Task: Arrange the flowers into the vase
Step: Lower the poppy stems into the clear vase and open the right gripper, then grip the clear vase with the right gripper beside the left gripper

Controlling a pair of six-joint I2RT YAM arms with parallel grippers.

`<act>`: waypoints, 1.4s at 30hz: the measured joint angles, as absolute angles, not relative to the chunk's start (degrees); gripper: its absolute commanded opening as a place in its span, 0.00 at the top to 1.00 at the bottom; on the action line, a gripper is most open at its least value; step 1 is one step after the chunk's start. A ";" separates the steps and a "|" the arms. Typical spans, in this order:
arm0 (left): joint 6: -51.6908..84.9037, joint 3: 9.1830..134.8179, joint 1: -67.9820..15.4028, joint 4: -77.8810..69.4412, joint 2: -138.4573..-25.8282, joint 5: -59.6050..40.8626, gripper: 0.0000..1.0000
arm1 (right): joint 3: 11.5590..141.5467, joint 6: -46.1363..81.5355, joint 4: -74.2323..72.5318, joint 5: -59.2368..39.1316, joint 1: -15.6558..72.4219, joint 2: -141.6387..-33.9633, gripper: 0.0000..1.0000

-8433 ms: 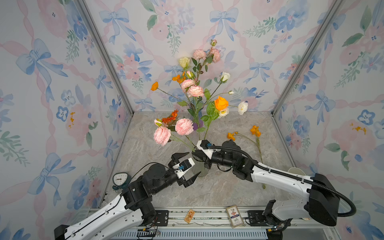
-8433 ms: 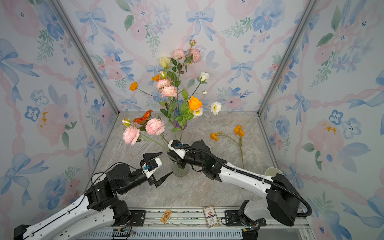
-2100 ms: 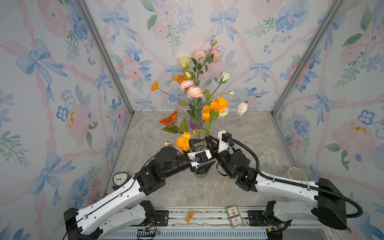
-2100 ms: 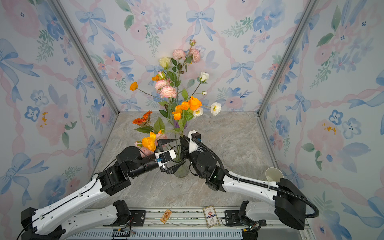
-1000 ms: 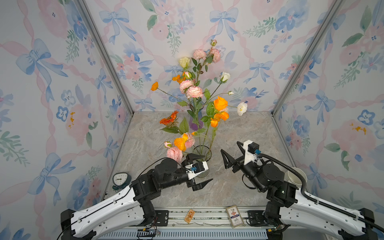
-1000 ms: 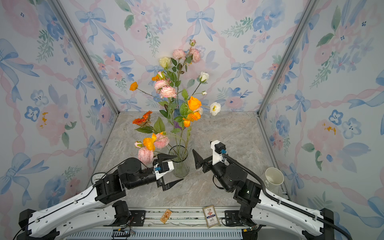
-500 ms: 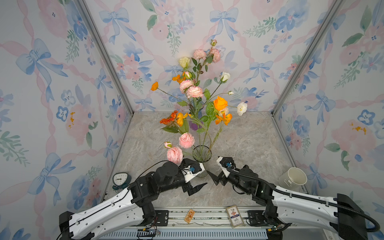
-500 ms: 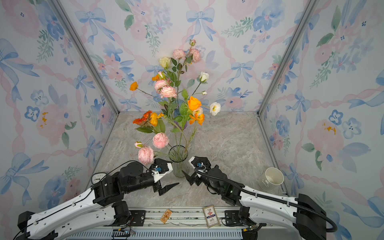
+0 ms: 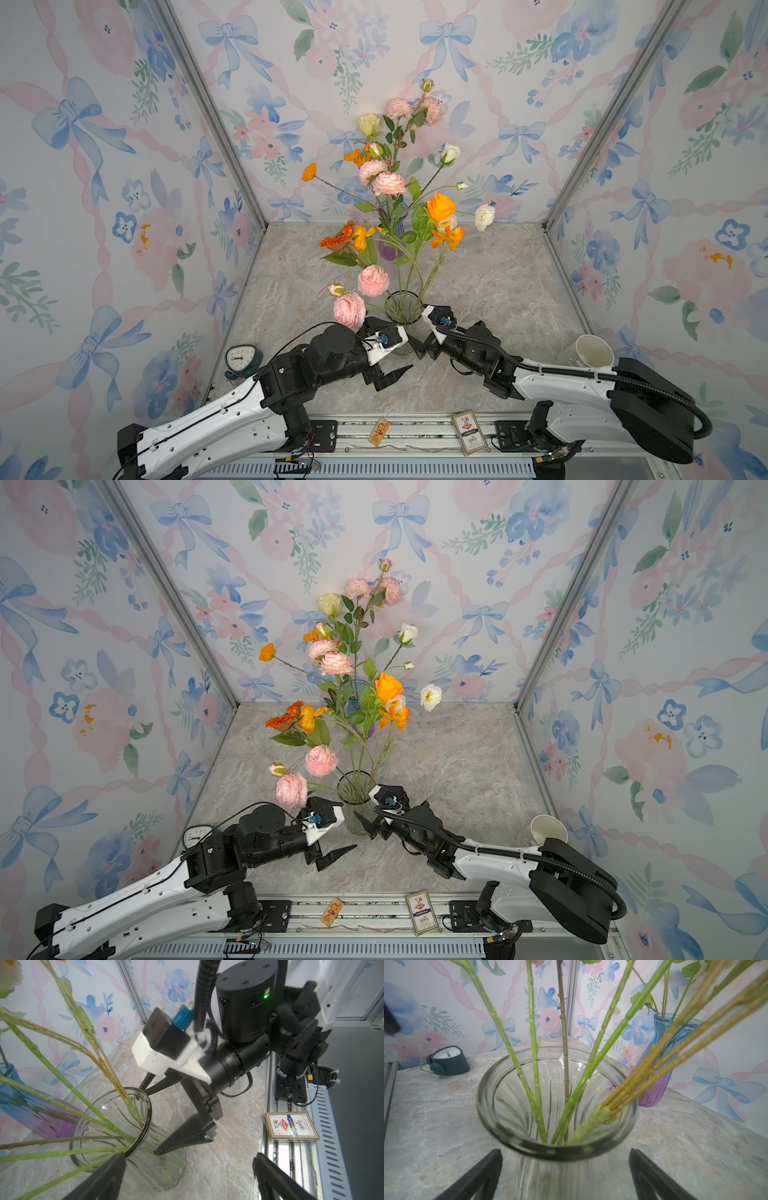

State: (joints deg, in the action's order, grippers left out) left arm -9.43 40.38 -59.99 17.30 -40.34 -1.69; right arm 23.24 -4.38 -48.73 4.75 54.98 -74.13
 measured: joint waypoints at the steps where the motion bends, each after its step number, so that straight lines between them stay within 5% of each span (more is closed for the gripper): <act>1: -9.72 40.38 -59.99 17.30 -40.34 -1.67 0.02 | 23.33 -4.01 -50.06 4.01 54.74 -75.11 0.03; 26: -10.46 40.38 -59.99 17.30 -40.32 -1.26 0.02 | 28.45 10.13 -74.98 -11.31 47.94 -97.19 0.02; 32: -10.48 40.38 -59.96 17.30 -40.73 -1.28 0.02 | 30.06 10.39 -75.72 -12.73 48.01 -98.65 0.26; 42: -11.57 40.38 -59.79 17.30 -41.54 -1.30 0.02 | 29.39 9.54 -74.94 -12.64 47.77 -97.01 0.41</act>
State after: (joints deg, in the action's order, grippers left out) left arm -11.57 40.38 -59.79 17.30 -41.54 -1.30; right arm 29.39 9.54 -74.94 -12.64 47.77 -97.01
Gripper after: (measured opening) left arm 0.979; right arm 0.672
